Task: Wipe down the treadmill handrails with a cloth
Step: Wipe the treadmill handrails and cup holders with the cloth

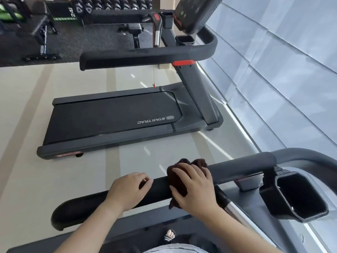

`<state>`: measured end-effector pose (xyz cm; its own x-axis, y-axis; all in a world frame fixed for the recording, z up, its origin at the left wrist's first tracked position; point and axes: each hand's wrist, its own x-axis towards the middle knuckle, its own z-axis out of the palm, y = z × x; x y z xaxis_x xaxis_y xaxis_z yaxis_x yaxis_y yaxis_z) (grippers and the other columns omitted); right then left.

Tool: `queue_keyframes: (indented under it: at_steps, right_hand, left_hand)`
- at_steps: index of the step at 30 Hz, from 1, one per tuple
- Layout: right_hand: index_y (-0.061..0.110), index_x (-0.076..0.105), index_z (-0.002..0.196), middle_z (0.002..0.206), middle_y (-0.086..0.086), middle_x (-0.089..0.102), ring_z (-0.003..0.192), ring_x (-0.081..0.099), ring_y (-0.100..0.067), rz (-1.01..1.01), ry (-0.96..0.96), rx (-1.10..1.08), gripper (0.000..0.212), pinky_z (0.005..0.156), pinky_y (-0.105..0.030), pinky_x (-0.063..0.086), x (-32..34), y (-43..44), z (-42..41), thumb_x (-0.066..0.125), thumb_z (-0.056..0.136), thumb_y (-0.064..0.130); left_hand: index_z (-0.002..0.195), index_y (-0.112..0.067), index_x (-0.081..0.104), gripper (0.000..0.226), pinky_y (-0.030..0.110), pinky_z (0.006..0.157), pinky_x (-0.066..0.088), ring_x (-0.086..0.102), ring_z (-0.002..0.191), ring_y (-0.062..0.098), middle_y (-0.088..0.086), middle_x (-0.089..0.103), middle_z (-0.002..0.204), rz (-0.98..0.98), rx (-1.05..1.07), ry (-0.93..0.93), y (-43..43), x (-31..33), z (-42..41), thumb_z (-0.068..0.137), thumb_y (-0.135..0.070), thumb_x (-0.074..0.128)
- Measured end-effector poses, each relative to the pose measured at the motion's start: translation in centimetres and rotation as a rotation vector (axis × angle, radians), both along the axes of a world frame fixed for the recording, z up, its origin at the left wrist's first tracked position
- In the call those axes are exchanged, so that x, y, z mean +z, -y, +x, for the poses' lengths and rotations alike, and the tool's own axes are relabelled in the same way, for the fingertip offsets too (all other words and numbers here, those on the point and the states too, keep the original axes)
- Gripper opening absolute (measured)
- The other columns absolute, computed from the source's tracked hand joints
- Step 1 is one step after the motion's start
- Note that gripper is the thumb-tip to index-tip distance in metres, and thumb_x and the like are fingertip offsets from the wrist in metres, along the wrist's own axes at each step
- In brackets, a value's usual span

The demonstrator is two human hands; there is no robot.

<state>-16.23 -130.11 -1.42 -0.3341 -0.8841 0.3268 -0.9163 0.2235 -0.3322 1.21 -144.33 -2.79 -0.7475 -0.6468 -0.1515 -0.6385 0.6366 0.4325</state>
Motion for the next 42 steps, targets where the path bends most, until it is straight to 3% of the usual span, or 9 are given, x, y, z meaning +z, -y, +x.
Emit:
queue_keyframes:
  at_steps: [4, 7, 12, 19, 26, 33, 37, 42]
  right_hand:
    - [0.029, 0.059, 0.120, 0.125, 0.009, 0.061, 0.116, 0.055, -0.016, 0.016, 0.040, -0.172, 0.053, 0.097, -0.046, 0.039, 0.1, -0.5, -1.8, 0.062, 0.073, 0.052]
    - [0.026, 0.063, 0.115, 0.121, 0.006, 0.063, 0.114, 0.056, -0.021, 0.045, 0.058, -0.297, 0.048, 0.096, -0.049, 0.037, 0.4, 0.2, -1.1, 0.060, 0.075, 0.053]
    - [0.028, 0.065, 0.107, 0.112, 0.008, 0.066, 0.104, 0.059, -0.020, 0.127, 0.052, -0.235, 0.040, 0.093, -0.047, 0.038, 1.2, 3.4, 5.5, 0.057, 0.078, 0.053]
    - [0.029, 0.064, 0.103, 0.107, 0.010, 0.066, 0.099, 0.061, -0.017, 0.031, 0.059, -0.163, 0.034, 0.088, -0.043, 0.039, 0.7, 6.6, 15.3, 0.058, 0.078, 0.051]
    - [0.029, 0.065, 0.102, 0.106, 0.008, 0.067, 0.102, 0.059, -0.019, -0.016, 0.104, -0.487, 0.025, 0.092, -0.043, 0.033, 1.0, 7.9, 16.0, 0.063, 0.081, 0.043]
    - [0.030, 0.064, 0.103, 0.107, 0.010, 0.067, 0.102, 0.060, -0.016, -0.064, 0.105, -0.376, 0.030, 0.091, -0.047, 0.041, -0.2, 8.9, 22.7, 0.062, 0.078, 0.045]
    - [0.031, 0.063, 0.104, 0.105, 0.011, 0.068, 0.101, 0.061, -0.015, -0.081, 0.071, -0.348, 0.027, 0.090, -0.044, 0.040, 0.1, 8.6, 20.5, 0.062, 0.080, 0.044]
    - [0.029, 0.065, 0.104, 0.107, 0.008, 0.069, 0.103, 0.060, -0.019, -0.090, 0.133, -0.579, 0.026, 0.095, -0.046, 0.036, 0.7, 8.5, 16.3, 0.065, 0.081, 0.041]
  left_hand:
    - [0.090, -0.038, 0.058, 0.036, 0.016, 0.060, 0.037, 0.055, 0.079, 0.000, -0.023, 0.061, 0.088, 0.035, -0.032, -0.036, 0.1, 0.1, 0.7, 0.089, -0.054, 0.026]
    - [0.098, -0.037, 0.058, 0.031, 0.014, 0.062, 0.037, 0.055, 0.084, -0.001, -0.024, 0.061, 0.095, 0.017, -0.040, -0.096, 0.5, 0.1, 2.2, 0.091, -0.049, 0.030]
    - [0.101, -0.038, 0.058, 0.026, 0.011, 0.064, 0.037, 0.055, 0.085, -0.002, -0.026, 0.061, 0.096, 0.010, -0.038, -0.117, 2.0, 0.3, 7.3, 0.093, -0.046, 0.034]
    - [0.095, -0.040, 0.056, 0.029, 0.020, 0.065, 0.040, 0.053, 0.080, 0.000, -0.024, 0.060, 0.090, 0.070, -0.003, -0.048, 5.1, -0.1, 15.4, 0.093, -0.048, 0.029]
    - [0.102, -0.025, 0.058, 0.032, 0.020, 0.070, 0.036, 0.053, 0.083, 0.003, -0.014, 0.058, 0.090, 0.213, -0.034, -0.175, 5.6, -1.0, 17.3, 0.096, -0.042, 0.030]
    - [0.104, -0.021, 0.057, 0.033, 0.026, 0.074, 0.040, 0.053, 0.086, 0.012, -0.004, 0.060, 0.096, 0.243, -0.092, -0.178, 6.2, -1.2, 17.5, 0.097, -0.040, 0.031]
    - [0.106, -0.020, 0.058, 0.035, 0.023, 0.073, 0.039, 0.053, 0.085, 0.011, -0.005, 0.060, 0.095, 0.224, -0.105, -0.198, 6.4, -1.4, 17.6, 0.096, -0.041, 0.030]
    - [0.099, -0.020, 0.059, 0.032, 0.013, 0.065, 0.034, 0.050, 0.079, 0.005, -0.010, 0.057, 0.086, 0.182, -0.101, -0.246, 6.3, -1.5, 17.8, 0.096, -0.038, 0.032]
